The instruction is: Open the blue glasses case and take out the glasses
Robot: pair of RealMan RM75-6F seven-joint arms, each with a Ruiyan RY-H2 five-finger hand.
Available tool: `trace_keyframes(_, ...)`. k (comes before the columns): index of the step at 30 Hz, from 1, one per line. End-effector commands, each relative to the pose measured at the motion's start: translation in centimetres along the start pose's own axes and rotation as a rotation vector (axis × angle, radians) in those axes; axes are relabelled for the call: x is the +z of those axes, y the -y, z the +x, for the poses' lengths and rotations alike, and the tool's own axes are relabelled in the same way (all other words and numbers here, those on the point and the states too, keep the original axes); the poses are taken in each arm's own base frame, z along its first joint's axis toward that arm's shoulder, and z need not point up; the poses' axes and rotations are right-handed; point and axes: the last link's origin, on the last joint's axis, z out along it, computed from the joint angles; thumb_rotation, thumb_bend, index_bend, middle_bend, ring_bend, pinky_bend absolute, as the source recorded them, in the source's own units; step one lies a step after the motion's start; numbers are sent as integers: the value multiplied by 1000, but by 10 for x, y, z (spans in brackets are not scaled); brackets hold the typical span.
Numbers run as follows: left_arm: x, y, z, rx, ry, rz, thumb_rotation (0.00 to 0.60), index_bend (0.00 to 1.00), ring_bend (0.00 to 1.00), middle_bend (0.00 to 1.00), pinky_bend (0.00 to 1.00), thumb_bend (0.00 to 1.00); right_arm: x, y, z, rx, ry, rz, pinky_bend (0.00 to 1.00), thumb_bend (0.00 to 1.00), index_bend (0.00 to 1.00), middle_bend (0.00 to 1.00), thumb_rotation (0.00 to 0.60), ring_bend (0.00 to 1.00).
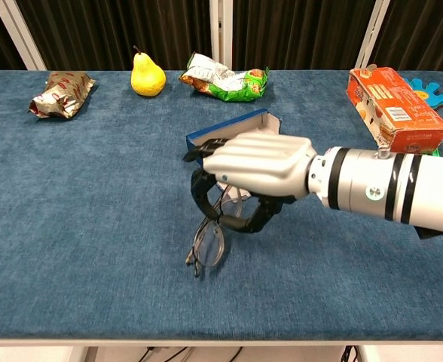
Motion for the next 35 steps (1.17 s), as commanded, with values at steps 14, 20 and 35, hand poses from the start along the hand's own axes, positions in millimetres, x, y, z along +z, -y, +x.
trace_keyframes(14,0,0,0,0,0,-3,600,508,416,535,369,166,-76,-40,30,-29,-173,-295,0,370,0,86,600,0)
trace_keyframes(20,0,-1,0,8,-3,-2,600,508,415,535,369,165,-165,-65,41,7,-300,-552,0,368,0,86,600,0)
trace_keyframes(35,-1,-2,-1,28,-10,8,600,508,415,535,366,165,-302,-61,23,105,-394,-807,0,345,0,85,600,0)
